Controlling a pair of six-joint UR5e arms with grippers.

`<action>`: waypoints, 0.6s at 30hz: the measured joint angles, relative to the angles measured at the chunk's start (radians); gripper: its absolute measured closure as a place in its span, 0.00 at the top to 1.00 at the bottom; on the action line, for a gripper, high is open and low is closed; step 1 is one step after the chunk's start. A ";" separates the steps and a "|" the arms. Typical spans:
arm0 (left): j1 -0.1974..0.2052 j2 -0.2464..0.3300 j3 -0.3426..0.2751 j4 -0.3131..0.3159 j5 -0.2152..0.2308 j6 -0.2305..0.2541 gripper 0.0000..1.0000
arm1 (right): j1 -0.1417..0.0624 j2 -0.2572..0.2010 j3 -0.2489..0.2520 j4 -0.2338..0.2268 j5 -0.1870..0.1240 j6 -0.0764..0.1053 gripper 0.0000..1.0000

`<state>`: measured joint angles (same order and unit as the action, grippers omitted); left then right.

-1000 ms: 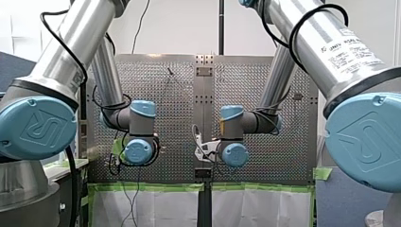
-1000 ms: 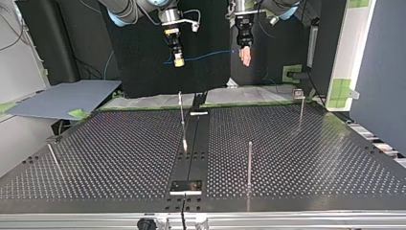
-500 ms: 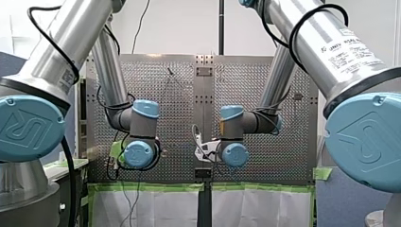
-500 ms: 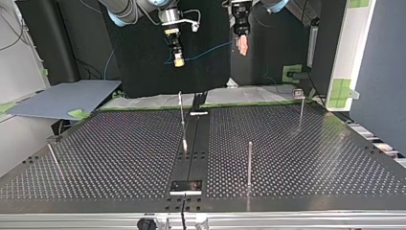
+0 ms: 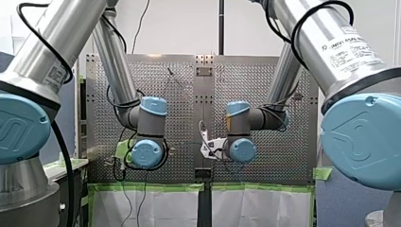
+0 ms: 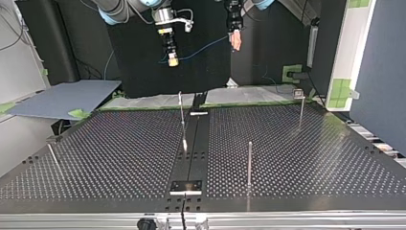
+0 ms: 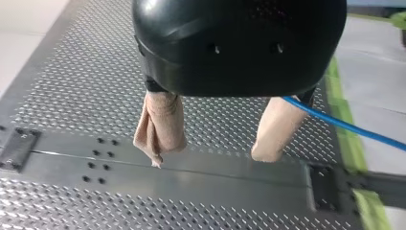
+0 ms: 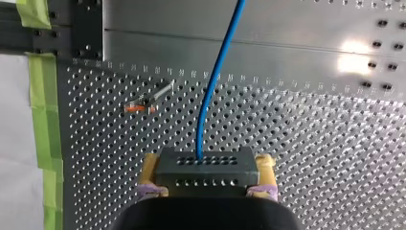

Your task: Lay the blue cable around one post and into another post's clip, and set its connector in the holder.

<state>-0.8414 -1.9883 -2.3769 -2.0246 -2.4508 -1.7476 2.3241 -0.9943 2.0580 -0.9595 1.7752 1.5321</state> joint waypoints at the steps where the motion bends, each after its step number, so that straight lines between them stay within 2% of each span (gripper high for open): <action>1: -0.010 0.008 0.009 -0.009 -0.009 -0.010 1.00 | -0.006 -0.007 0.000 0.007 -0.005 0.007 0.00; 3: -0.025 0.022 0.025 -0.025 -0.021 -0.025 1.00 | -0.014 -0.022 -0.006 0.022 -0.017 0.022 0.00; 7: -0.048 0.055 0.059 -0.058 -0.037 -0.059 1.00 | -0.016 -0.050 -0.029 0.050 -0.030 0.050 0.00; 9: -0.045 0.069 0.074 -0.073 -0.046 -0.074 1.00 | -0.016 -0.069 -0.047 0.069 -0.033 0.065 0.00; 13: -0.034 0.107 0.112 -0.111 -0.054 -0.104 1.00 | -0.019 -0.107 -0.082 0.107 -0.033 0.085 0.00; 18: -0.017 0.150 0.155 -0.154 -0.062 -0.118 1.00 | -0.021 -0.152 -0.110 0.152 -0.031 0.122 0.00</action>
<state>-0.8583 -1.8382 -2.2219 -2.1784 -2.5126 -1.8651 2.3027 -1.1461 1.9482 -0.8077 1.7444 1.6543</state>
